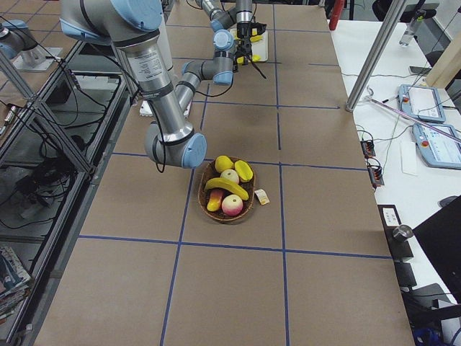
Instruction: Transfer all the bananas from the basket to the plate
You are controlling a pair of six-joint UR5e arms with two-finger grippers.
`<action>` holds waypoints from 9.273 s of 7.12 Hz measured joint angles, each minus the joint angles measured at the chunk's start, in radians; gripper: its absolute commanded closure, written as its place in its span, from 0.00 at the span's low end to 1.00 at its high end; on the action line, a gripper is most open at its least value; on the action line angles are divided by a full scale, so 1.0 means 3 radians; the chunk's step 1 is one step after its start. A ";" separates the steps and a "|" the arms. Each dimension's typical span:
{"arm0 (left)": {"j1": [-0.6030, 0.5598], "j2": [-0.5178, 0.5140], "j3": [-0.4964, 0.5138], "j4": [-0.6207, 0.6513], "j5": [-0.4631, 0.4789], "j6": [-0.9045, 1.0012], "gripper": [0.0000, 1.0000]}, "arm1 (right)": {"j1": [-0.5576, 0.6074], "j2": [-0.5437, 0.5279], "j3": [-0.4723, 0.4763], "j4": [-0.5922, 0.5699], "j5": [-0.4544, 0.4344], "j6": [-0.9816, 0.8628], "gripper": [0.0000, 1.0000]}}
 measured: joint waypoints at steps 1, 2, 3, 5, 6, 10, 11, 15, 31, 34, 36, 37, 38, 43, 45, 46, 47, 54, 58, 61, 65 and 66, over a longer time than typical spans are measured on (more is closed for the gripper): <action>-0.0018 0.0010 0.0009 0.0017 0.0002 0.0007 1.00 | 0.0001 -0.0002 0.0009 -0.0004 0.0005 0.0049 0.00; -0.0085 0.0027 0.0046 0.0047 -0.0012 0.0016 1.00 | 0.0005 -0.0008 0.0019 -0.0013 0.0011 0.0072 0.00; -0.0215 0.0074 0.0095 0.0149 -0.0082 0.0019 1.00 | 0.0014 -0.0024 0.0041 -0.0023 0.0023 0.0078 0.00; -0.0527 0.0313 0.0108 0.0553 -0.0241 0.0327 1.00 | 0.0079 -0.0103 0.0159 -0.0137 0.0100 0.0077 0.00; -0.0661 0.0547 0.0065 0.0766 -0.0264 0.0638 1.00 | 0.0131 -0.0169 0.0261 -0.0258 0.0134 0.0072 0.00; -0.0843 0.1424 0.0053 0.1024 -0.0082 0.1198 0.99 | 0.0312 -0.0412 0.0475 -0.0544 0.0159 0.0069 0.00; -0.0845 0.1545 0.0080 0.1026 -0.0001 0.1273 0.90 | 0.0332 -0.0443 0.0479 -0.0551 0.0157 0.0068 0.00; -0.0847 0.1712 0.0204 0.1015 0.0228 0.1700 0.01 | 0.0435 -0.0602 0.0517 -0.0564 0.0199 0.0060 0.00; -0.0705 0.0991 -0.0648 0.2163 0.0116 0.1229 0.01 | 0.1164 -0.2803 0.0812 -0.1619 0.0519 -0.2144 0.00; -0.0700 0.0969 -0.0627 0.2163 0.0116 0.1230 0.01 | 0.1040 -0.2810 0.0672 -0.1633 0.0479 -0.2150 0.04; -0.0696 0.0966 -0.0623 0.2163 0.0119 0.1228 0.01 | 0.1025 -0.2784 0.0596 -0.1633 0.0477 -0.2151 0.07; -0.0693 0.0965 -0.0622 0.2163 0.0119 0.1228 0.01 | 0.1022 -0.2770 0.0558 -0.1633 0.0477 -0.2152 0.10; -0.0691 0.0964 -0.0622 0.2163 0.0120 0.1228 0.01 | 0.1025 -0.2762 0.0533 -0.1634 0.0475 -0.2154 0.43; -0.0678 0.0961 -0.0620 0.2163 0.0125 0.1233 0.01 | 0.1337 -0.2764 0.0555 -0.1635 0.0498 -0.2321 1.00; -0.0666 0.0969 -0.0620 0.2163 0.0126 0.1240 0.01 | 0.1760 -0.2783 0.0758 -0.1791 0.0656 -0.2712 1.00; -0.0665 0.0968 -0.0620 0.2162 0.0126 0.1241 0.01 | 0.1954 -0.2763 0.0914 -0.1914 0.0791 -0.2876 1.00; -0.0662 0.0962 -0.0621 0.2154 0.0124 0.1239 0.01 | 0.2049 -0.2657 0.1014 -0.1967 0.0967 -0.2933 0.99; -0.0589 0.0820 -0.0513 0.0992 0.0081 0.0648 0.01 | 0.1601 -0.0556 0.0476 -0.1673 0.1853 -0.1526 0.98; -0.0507 0.0675 -0.0372 0.0192 0.0084 -0.0152 0.01 | 0.0681 -0.0395 0.0444 -0.0323 0.0697 -0.0082 0.98; -0.0501 0.0421 -0.0126 -0.0462 0.0090 -0.0860 0.01 | -0.0035 -0.0389 0.0407 0.0249 -0.0236 0.0238 0.98; -0.0343 0.0139 0.0070 -0.0732 0.0098 -0.1101 0.01 | -0.0275 -0.0366 0.0301 0.0639 -0.0475 0.0385 0.98; -0.0248 0.0134 0.0108 -0.0825 0.0098 -0.1101 0.01 | -0.0275 -0.0351 0.0304 0.0654 -0.0478 0.0413 0.98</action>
